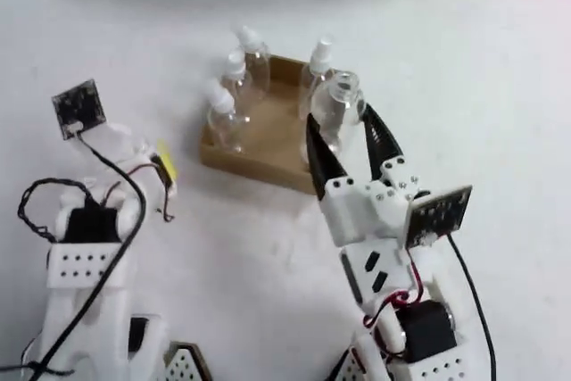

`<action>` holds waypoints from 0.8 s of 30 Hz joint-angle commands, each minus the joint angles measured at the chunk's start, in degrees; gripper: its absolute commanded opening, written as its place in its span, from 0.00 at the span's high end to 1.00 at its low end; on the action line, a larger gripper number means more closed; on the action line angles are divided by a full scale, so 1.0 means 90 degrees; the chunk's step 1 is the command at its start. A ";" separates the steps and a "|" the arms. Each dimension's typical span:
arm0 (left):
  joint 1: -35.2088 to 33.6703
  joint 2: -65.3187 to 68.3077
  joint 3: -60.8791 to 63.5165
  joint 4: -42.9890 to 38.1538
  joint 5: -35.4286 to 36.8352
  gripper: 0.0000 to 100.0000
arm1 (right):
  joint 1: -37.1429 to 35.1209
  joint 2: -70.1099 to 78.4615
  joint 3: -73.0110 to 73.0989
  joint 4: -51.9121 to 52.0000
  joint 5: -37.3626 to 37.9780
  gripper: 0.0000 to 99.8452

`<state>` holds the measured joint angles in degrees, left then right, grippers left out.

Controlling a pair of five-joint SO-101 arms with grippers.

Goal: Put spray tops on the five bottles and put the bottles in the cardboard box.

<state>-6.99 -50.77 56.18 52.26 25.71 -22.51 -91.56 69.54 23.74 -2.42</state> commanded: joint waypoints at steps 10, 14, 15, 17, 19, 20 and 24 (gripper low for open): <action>-0.0044 -0.1382 -0.2344 -0.0508 -0.0830 0.98 | -0.1284 -0.0151 0.0234 -0.0171 -0.0059 0.98; -0.0034 -0.1548 -0.2852 -0.1162 -0.1299 0.98 | -0.1402 -0.0151 0.0440 -0.0171 -0.0059 0.98; -0.0034 -0.1548 -0.2979 -0.1309 -0.1338 0.98 | -0.1392 -0.0151 0.0488 -0.0171 -0.0059 0.98; -0.0034 -0.1519 -0.3223 -0.1563 -0.1338 0.98 | -0.1392 -0.0151 0.0576 -0.0171 -0.0059 0.98; -0.0024 -0.1431 -0.3477 -0.1856 -0.1338 0.98 | -0.1402 -0.0151 0.0645 -0.0171 -0.0059 0.98; -0.0015 -0.1353 -0.3604 -0.2002 -0.1338 0.98 | -0.1402 -0.0151 0.0674 -0.0171 -0.0059 0.98; 0.0444 -0.0884 -0.4415 -0.2188 -0.1338 0.98 | -0.1538 -0.0151 0.0889 -0.0171 -0.0059 0.98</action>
<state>-6.81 -63.25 25.41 35.56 14.11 -34.73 -92.26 77.54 23.65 -2.42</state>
